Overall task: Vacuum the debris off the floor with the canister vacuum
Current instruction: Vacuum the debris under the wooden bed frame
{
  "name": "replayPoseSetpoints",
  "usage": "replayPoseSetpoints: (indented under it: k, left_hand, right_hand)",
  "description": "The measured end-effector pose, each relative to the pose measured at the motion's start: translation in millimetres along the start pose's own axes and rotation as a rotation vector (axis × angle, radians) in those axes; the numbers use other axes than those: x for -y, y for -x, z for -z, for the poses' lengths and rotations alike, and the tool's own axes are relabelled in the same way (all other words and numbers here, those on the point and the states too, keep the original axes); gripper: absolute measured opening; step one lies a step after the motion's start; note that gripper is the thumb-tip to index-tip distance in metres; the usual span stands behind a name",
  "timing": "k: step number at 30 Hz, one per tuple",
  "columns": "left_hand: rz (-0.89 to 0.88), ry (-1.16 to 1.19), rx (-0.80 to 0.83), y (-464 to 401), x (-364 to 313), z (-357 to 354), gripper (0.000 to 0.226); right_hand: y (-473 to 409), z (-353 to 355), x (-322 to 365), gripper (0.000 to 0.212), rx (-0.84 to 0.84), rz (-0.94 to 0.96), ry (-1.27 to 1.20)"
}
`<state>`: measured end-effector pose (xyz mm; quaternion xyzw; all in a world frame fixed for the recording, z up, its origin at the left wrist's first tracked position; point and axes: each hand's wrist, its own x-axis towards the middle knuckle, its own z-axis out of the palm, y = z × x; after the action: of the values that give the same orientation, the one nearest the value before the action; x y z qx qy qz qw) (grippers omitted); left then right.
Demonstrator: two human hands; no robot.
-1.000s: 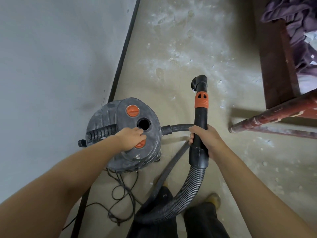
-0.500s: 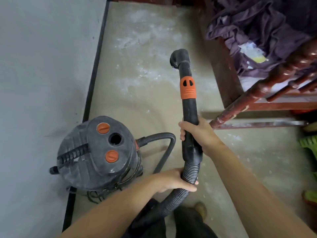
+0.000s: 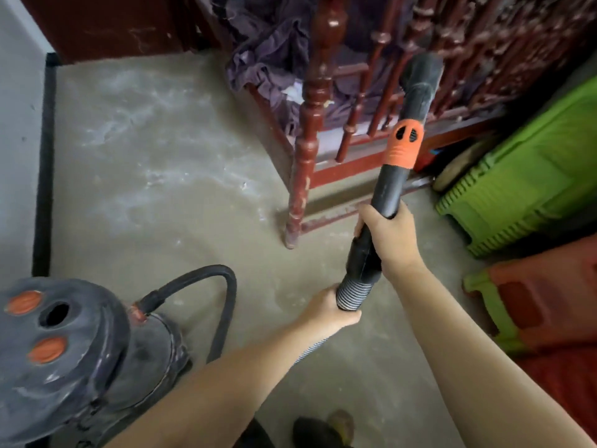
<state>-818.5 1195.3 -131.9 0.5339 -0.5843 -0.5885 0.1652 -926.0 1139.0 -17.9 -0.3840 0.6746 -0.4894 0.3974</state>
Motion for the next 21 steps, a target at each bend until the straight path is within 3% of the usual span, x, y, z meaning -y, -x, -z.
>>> replayPoseSetpoints:
  k: [4,8,10,16,18,21]
  left_hand:
    - [-0.067,-0.139,-0.061,-22.8,-46.1,-96.5,0.026]
    - [-0.113,-0.252,-0.128,-39.9,-86.2,-154.9,0.031]
    - [-0.126,-0.237,-0.037,-55.9,-98.1,-171.3,0.032]
    - [-0.027,-0.030,0.489,-114.0,-119.8,-177.5,0.025]
    - [-0.007,0.018,0.541,-138.8,-125.3,-177.7,0.016]
    - [-0.022,-0.020,0.427,-181.7,-136.9,-183.0,0.010]
  right_hand:
    - [-16.2,116.2,-12.3,0.004,-0.226,-0.020,-0.093]
    - [-44.7,197.6,-24.2,0.011,-0.353,-0.122,-0.232]
    - [-59.4,226.5,-30.8,0.016,-0.329,-0.143,-0.325]
    - [-105.7,259.2,-43.6,0.017,-0.101,-0.149,-0.447]
    - [-127.3,260.2,-40.2,0.014,-0.057,-0.147,-0.463]
    - [-167.2,261.9,-32.6,0.012,-0.056,-0.102,-0.404]
